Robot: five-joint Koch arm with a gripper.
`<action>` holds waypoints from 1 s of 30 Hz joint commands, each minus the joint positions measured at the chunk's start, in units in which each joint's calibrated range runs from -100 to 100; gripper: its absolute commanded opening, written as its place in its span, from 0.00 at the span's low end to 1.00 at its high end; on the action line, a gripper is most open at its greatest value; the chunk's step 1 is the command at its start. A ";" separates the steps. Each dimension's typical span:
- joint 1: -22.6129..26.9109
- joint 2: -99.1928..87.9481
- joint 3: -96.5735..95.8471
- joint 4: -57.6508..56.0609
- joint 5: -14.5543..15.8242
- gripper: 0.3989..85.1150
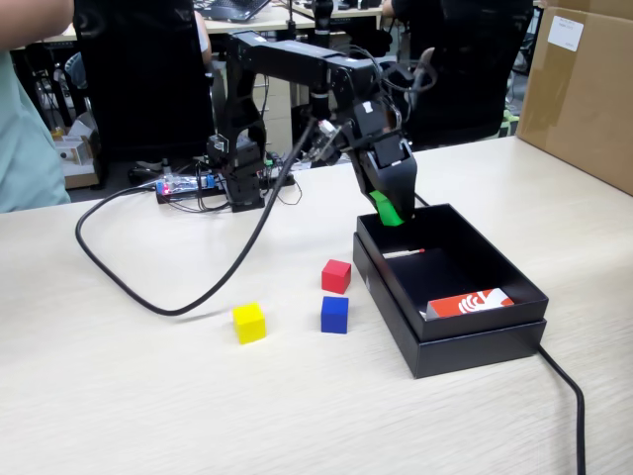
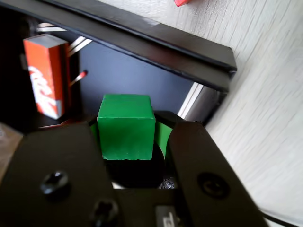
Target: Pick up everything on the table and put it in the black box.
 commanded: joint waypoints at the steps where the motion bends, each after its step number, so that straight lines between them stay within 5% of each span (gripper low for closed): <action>1: 0.63 4.64 6.70 -0.40 0.20 0.13; 7: 1.22 11.53 7.61 -0.74 0.63 0.15; 15: 1.07 10.72 7.34 -3.16 0.49 0.39; 20: 0.10 1.43 7.43 -4.11 0.44 0.42; 30: -9.72 -11.65 7.16 -4.11 -8.21 0.49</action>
